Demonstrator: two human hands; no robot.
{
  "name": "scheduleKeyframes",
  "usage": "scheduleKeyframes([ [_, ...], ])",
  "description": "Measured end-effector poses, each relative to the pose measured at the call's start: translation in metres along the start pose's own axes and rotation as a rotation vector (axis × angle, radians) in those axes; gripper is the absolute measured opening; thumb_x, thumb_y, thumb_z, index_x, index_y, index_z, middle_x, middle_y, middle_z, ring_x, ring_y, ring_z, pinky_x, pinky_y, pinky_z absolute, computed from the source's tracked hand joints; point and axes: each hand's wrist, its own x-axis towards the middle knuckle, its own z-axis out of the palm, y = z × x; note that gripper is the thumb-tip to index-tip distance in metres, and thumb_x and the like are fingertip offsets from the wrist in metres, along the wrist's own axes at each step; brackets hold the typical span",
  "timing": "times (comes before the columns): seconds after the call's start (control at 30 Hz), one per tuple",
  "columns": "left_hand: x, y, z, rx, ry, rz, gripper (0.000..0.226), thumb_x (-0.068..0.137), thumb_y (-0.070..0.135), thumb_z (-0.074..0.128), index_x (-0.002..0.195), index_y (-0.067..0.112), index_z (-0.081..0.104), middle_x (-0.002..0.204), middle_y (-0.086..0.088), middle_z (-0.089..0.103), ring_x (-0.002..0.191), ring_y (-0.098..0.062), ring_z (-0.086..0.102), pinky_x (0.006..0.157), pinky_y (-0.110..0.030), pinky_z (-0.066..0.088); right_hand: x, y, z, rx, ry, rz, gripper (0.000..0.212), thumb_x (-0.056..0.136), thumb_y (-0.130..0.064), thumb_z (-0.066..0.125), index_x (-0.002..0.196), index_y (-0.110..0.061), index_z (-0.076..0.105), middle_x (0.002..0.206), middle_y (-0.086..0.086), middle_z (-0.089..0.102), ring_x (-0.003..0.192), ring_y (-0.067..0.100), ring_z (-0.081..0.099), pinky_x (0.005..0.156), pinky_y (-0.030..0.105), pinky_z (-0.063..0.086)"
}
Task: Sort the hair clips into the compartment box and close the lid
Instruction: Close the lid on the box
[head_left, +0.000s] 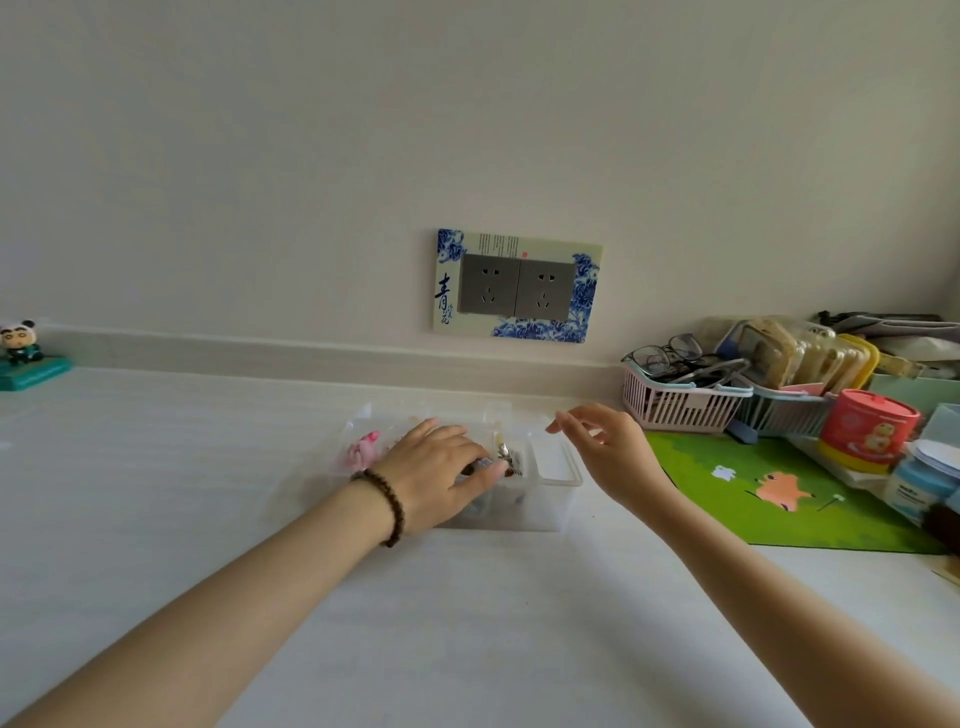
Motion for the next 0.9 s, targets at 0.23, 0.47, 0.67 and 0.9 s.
scheduleKeyframes([
  [0.23, -0.023, -0.043, -0.018, -0.074, 0.233, -0.047, 0.072, 0.087, 0.065, 0.007, 0.134, 0.024, 0.043, 0.141, 0.007, 0.045, 0.134, -0.008, 0.031, 0.109, -0.020, 0.012, 0.012, 0.014, 0.009, 0.156, -0.002, 0.161, 0.036, 0.085, -0.049, 0.056, 0.112, -0.025, 0.058, 0.126, -0.002, 0.054, 0.115, 0.014, 0.051, 0.087, 0.028, 0.040],
  [0.47, -0.013, -0.069, -0.015, -0.867, 0.246, -0.623, 0.068, 0.090, 0.058, 0.022, 0.142, 0.015, 0.026, 0.111, 0.005, 0.052, 0.080, 0.010, 0.059, 0.057, -0.014, 0.047, 0.028, 0.020, 0.031, 0.554, -0.191, 0.554, 0.083, 0.074, -0.060, 0.061, 0.139, -0.017, 0.033, 0.146, 0.011, 0.036, 0.126, 0.024, 0.042, 0.105, 0.040, 0.034],
  [0.67, -0.004, -0.084, -0.011, -1.300, 0.323, -0.753, 0.064, 0.090, 0.059, 0.031, 0.140, 0.019, 0.029, 0.135, 0.002, 0.051, 0.074, 0.012, 0.062, 0.043, -0.012, 0.045, 0.038, 0.019, 0.035, 0.716, -0.148, 0.536, 0.069, 0.084, -0.055, 0.052, 0.138, -0.017, 0.033, 0.144, 0.010, 0.042, 0.129, 0.026, 0.044, 0.108, 0.046, 0.035],
  [0.9, -0.003, -0.080, -0.033, -1.279, 0.507, -0.563, 0.055, 0.090, 0.056, 0.032, 0.133, 0.022, 0.040, 0.130, -0.006, 0.051, 0.115, -0.019, 0.049, 0.100, -0.037, 0.031, 0.036, -0.010, 0.013, 0.623, -0.028, 0.275, 0.065, 0.076, -0.063, 0.046, 0.124, -0.019, 0.047, 0.126, 0.006, 0.058, 0.111, 0.016, 0.055, 0.095, 0.034, 0.040],
])
